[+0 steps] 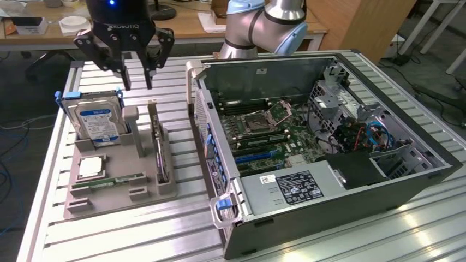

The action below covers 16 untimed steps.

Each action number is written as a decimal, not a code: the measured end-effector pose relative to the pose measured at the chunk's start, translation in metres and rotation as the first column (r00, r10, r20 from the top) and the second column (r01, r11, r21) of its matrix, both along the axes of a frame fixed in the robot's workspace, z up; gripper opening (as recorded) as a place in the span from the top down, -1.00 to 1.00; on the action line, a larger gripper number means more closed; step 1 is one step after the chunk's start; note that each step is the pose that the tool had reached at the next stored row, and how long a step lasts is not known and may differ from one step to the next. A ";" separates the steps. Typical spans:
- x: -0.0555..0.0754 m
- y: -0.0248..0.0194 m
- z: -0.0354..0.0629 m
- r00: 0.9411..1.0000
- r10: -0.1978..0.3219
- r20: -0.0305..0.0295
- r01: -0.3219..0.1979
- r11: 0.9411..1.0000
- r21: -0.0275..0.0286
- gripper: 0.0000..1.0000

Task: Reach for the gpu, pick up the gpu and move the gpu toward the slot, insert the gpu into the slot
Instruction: 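Pick up the gpu and move the gpu toward the slot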

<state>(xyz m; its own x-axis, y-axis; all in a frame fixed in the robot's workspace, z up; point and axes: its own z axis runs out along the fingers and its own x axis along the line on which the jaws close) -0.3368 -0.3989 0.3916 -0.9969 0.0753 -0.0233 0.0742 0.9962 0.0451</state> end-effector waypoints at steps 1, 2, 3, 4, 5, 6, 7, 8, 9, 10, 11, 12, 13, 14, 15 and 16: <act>0.000 0.0000 0.0000 1.000 0.000 0.000 0.000 1.000 0.000 0.18; 0.000 0.0000 0.0000 1.000 0.000 0.000 0.000 1.000 0.000 0.07; 0.000 0.0000 0.0000 1.000 0.000 0.000 0.000 1.000 0.000 0.07; 0.000 0.0000 0.0000 1.000 0.000 0.000 0.000 1.000 0.000 -0.05; 0.000 0.0000 0.0000 1.000 0.000 0.000 0.000 1.000 0.000 -0.05; 0.000 0.0000 0.0000 1.000 0.000 0.000 0.000 1.000 0.000 -0.18; 0.000 -0.0003 0.0000 1.000 0.000 0.000 0.000 1.000 0.000 -0.18; 0.000 -0.0008 0.0000 1.000 0.001 0.000 -0.001 1.000 0.000 -0.18; 0.000 -0.0008 0.0000 1.000 0.004 0.000 -0.004 1.000 0.000 -0.18; 0.000 -0.0008 -0.0001 1.000 0.012 0.000 -0.012 1.000 0.000 -0.18; 0.000 -0.0008 -0.0001 1.000 0.023 0.000 -0.023 1.000 0.000 -0.18; 0.000 -0.0010 -0.0002 1.000 0.031 0.000 -0.031 1.000 0.000 -0.18; 0.000 -0.0011 -0.0004 0.999 0.035 0.000 -0.035 0.999 0.000 -0.18; 0.000 -0.0011 -0.0016 0.999 0.036 0.000 -0.036 0.999 0.000 -0.18; 0.000 -0.0011 -0.0034 0.999 0.036 0.000 -0.036 0.999 0.000 -0.18; 0.000 -0.0014 -0.0051 0.999 0.036 0.000 -0.036 0.999 0.000 -0.18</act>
<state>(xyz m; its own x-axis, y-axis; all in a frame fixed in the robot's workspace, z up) -0.3367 -0.4003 0.3865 -0.9990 0.0392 -0.0233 0.0381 0.9983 0.0450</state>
